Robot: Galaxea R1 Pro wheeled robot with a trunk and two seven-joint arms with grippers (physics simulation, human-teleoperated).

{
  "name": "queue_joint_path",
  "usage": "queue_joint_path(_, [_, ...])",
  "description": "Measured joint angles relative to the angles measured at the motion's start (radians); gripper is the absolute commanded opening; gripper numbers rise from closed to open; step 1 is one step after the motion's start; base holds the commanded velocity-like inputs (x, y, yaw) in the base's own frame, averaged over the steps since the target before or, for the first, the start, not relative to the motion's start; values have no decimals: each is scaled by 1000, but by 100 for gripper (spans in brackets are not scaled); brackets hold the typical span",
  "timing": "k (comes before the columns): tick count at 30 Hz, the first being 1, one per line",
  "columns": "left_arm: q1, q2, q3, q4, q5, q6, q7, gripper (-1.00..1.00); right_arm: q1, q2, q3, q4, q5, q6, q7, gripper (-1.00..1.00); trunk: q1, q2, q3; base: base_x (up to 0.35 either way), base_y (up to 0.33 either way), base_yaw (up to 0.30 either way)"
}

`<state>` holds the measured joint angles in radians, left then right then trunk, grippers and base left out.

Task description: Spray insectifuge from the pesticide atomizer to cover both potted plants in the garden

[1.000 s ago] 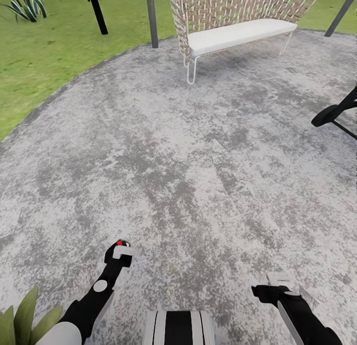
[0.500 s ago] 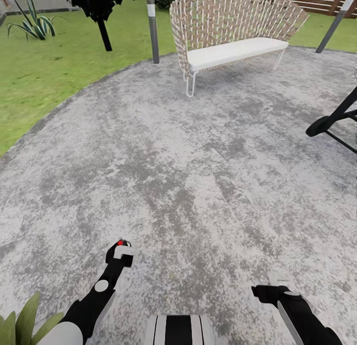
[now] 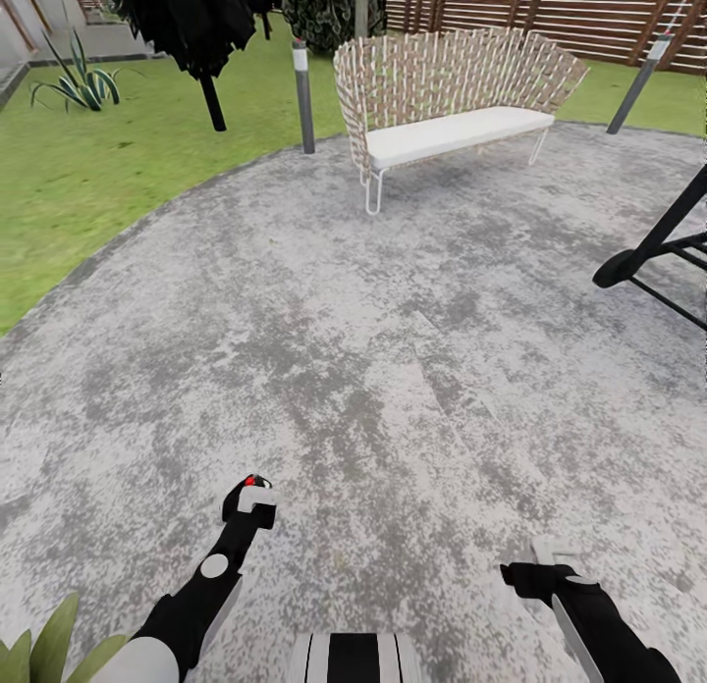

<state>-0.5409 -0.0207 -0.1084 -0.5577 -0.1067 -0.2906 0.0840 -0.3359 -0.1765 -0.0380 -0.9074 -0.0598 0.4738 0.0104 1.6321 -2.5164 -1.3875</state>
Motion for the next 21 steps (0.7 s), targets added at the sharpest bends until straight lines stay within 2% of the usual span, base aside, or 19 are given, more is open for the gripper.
queue_joint_path(5, [0, -42, 1, -1, 0, 0, -1, -100, 0, 0, -1, -1, 0, 1, -1, 100, -2, 1, 19, 0, 0, 0])
queue_joint_path(9, [0, -49, 0, -33, 1, 3, -1, -100, 0, 0, -1, -2, 0, 1, -1, 100, -4, 2, 35, 0, 0, 0])
queue_joint_path(17, [0, -50, 1, -43, 10, 10, -1, -100, 0, -1, -1, -10, 0, 0, -1, 100, -8, 4, 66, 0, 0, 0])
queue_joint_path(21, [0, -60, 2, -44, 48, 94, -3, -100, 0, -2, -1, -30, 2, 0, -1, 100, -9, 5, 81, 0, 0, 0])
